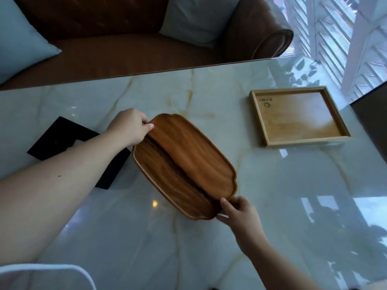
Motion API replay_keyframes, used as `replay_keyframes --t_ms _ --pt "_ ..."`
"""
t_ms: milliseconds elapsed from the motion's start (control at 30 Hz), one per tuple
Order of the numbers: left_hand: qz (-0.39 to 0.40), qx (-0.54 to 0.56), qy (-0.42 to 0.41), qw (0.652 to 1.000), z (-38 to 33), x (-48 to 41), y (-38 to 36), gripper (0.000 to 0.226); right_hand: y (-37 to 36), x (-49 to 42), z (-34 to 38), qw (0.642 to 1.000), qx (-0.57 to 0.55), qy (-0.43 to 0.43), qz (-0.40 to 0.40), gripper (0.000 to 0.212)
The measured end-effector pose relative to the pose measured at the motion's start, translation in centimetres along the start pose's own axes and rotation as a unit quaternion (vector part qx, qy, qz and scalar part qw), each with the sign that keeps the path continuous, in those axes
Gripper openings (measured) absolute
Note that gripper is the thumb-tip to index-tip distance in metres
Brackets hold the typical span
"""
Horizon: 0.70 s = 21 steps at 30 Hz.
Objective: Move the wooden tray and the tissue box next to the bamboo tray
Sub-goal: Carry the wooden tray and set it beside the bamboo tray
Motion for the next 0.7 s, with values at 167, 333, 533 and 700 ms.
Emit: replay_keyframes --t_ms 167,333,533,700 --pt "-0.016 0.032 -0.009 0.999 0.1 3.6 0.9 0.032 1.3 1.5 1.4 0.999 0.004 0.041 -0.017 0.013" --pt "-0.021 0.06 -0.037 0.997 -1.8 7.1 1.3 0.031 4.2 3.7 2.9 0.994 0.018 0.091 -0.058 0.011" --pt "-0.043 0.065 -0.063 0.995 -6.0 9.9 -0.6 0.029 10.7 3.6 4.2 0.986 0.057 0.129 -0.086 0.011" --pt "-0.06 0.084 -0.048 0.993 -10.2 11.0 -4.6 0.027 16.9 1.5 5.1 0.978 0.115 0.145 -0.1 0.013"
Point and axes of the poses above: each hand's wrist, its own x-axis away from the middle knuckle, its own y-axis out of the back of the hand, z = x × y, the point moved 5 cm from there along -x, towards the middle knuckle, and after that the axes turned 7 degrees about z, right-handed, at the moved point
